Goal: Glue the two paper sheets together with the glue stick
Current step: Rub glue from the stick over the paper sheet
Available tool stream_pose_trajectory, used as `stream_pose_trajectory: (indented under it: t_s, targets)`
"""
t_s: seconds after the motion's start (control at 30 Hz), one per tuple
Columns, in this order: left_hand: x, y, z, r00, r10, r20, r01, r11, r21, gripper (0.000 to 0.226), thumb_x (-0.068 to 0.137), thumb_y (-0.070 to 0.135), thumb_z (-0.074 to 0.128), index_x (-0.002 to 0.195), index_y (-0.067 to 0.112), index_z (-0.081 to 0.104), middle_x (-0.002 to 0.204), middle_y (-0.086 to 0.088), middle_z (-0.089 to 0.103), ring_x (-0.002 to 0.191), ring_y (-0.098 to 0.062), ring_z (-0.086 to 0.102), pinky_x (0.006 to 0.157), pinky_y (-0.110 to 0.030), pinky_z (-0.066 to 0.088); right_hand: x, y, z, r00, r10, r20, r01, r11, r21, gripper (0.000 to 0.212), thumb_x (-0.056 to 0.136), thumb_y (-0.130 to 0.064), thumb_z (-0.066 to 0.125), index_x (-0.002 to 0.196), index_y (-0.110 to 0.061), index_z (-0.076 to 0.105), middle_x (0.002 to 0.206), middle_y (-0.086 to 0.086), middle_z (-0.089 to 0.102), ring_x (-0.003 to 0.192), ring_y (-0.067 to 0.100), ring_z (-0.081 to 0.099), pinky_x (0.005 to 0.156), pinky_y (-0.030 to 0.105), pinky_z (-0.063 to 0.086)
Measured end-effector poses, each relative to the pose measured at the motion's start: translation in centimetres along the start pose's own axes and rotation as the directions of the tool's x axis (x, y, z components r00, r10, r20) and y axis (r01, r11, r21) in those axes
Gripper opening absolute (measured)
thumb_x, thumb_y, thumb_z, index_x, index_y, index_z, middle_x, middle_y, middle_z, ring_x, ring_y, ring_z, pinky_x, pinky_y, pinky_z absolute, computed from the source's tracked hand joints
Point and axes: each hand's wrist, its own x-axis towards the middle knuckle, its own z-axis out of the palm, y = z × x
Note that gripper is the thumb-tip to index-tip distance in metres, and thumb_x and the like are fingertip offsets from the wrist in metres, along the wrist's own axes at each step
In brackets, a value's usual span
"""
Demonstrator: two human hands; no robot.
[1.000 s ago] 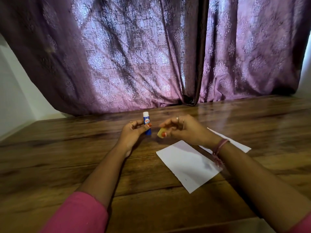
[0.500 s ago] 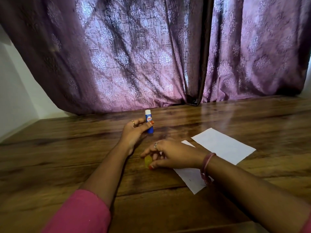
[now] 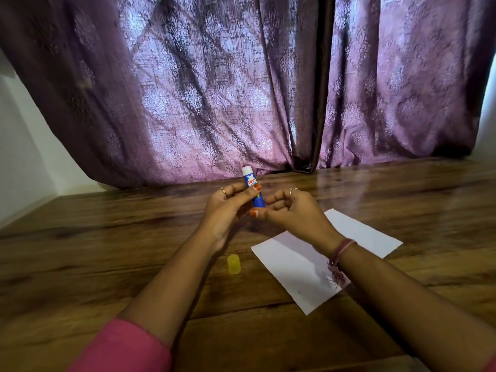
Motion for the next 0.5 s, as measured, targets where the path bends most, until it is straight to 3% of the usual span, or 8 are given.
stream_pose_trajectory:
  t_s: [0.1, 0.2, 0.33, 0.5]
  targets:
    - [-0.41, 0.26, 0.52, 1.0, 0.008, 0.023, -0.009, 1.0, 0.027, 0.027, 0.061, 0.032, 0.085, 0.084, 0.02, 0.075, 0.083, -0.009, 0.073, 0.077, -0.021, 0.068, 0.068, -0.033, 0.057, -0.17, -0.02, 0.14, 0.999, 0.004, -0.035, -0.003, 0.999, 0.035, 0.04, 0.061, -0.04, 0.085, 0.084, -0.01, 0.071, 0.073, 0.007, 0.074, 0.071, 0.021, 0.071, 0.069, 0.041, 0.056]
    - [-0.48, 0.3, 0.69, 0.999, 0.02, 0.027, -0.021, 0.999, 0.036, 0.033, 0.058, 0.035, 0.087, 0.085, 0.019, 0.075, 0.084, -0.012, 0.074, 0.076, -0.022, 0.069, 0.07, -0.035, 0.057, -0.11, 0.14, 0.04, 0.999, 0.025, -0.047, -0.021, 0.995, 0.101, 0.032, 0.066, -0.031, 0.084, 0.083, -0.007, 0.072, 0.075, 0.01, 0.074, 0.071, 0.022, 0.07, 0.069, 0.041, 0.056]
    - [-0.69, 0.34, 0.53, 0.999, -0.006, 0.047, 0.004, 0.999, 0.04, 0.037, 0.056, 0.035, 0.088, 0.086, 0.017, 0.075, 0.087, -0.016, 0.073, 0.076, -0.026, 0.069, 0.081, -0.053, 0.053, -0.45, 0.04, 0.23, 0.999, 0.034, 0.014, -0.035, 0.989, 0.141, 0.018, 0.074, -0.024, 0.079, 0.084, -0.01, 0.073, 0.07, 0.005, 0.073, 0.06, 0.009, 0.067, 0.056, 0.024, 0.052]
    - [-0.87, 0.34, 0.31, 0.997, -0.012, 0.081, 0.006, 0.998, 0.063, 0.027, 0.064, 0.023, 0.082, 0.089, 0.015, 0.075, 0.089, -0.018, 0.072, 0.078, -0.032, 0.068, 0.083, -0.063, 0.049, -0.4, 0.07, 0.06, 0.993, 0.034, 0.114, -0.053, 0.985, 0.164, 0.004, 0.084, -0.014, 0.07, 0.086, -0.011, 0.071, 0.075, 0.011, 0.071, 0.067, 0.016, 0.066, 0.062, 0.025, 0.056]
